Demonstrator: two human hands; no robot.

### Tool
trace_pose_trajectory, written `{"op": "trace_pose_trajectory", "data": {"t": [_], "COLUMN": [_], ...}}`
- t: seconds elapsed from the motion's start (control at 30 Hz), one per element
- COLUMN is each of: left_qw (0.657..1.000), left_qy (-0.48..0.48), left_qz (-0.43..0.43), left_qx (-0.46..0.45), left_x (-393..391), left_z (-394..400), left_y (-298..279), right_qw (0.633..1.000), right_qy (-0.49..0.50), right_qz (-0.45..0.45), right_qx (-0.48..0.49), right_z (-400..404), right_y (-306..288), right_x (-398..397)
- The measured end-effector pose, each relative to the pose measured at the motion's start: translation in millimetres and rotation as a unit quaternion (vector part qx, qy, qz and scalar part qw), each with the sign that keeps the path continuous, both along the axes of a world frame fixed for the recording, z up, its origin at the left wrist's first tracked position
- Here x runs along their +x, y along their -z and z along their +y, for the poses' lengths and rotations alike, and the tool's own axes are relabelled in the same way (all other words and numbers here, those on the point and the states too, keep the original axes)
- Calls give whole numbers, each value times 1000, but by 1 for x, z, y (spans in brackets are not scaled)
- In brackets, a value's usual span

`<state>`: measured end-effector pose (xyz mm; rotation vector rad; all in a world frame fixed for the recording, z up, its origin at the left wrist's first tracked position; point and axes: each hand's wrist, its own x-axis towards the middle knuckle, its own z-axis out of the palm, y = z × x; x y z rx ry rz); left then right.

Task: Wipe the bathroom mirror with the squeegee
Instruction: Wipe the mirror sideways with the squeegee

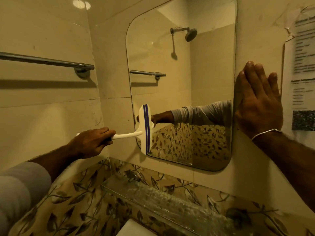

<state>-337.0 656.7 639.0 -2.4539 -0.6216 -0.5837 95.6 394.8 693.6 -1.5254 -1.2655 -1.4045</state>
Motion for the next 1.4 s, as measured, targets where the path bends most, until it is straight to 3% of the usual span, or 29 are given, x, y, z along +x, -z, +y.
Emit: {"op": "trace_pose_trajectory", "data": {"t": [0.27, 0.6, 0.8, 1.1, 1.4], "left_qw": [993, 993, 996, 984, 977], "left_qy": [-113, -107, -29, 172, 206], "left_qz": [-1, -24, -79, -50, -54], "left_qx": [-42, -31, 3, -26, -29], "left_x": [-36, -33, -12, 117, 180], "left_z": [10, -3, -46, -129, -139], "left_y": [4, 1, 2, 52, 71], "right_qw": [1000, 1000, 999, 999, 999], "right_qy": [1, -6, -3, 4, 27], "right_qz": [-3, -8, -19, -28, -33], "right_qx": [0, 11, 28, 31, 33], "right_z": [0, 0, 2, 0, 3], "right_y": [0, 0, 0, -1, -1], "right_x": [1, 2, 2, 1, 3]}}
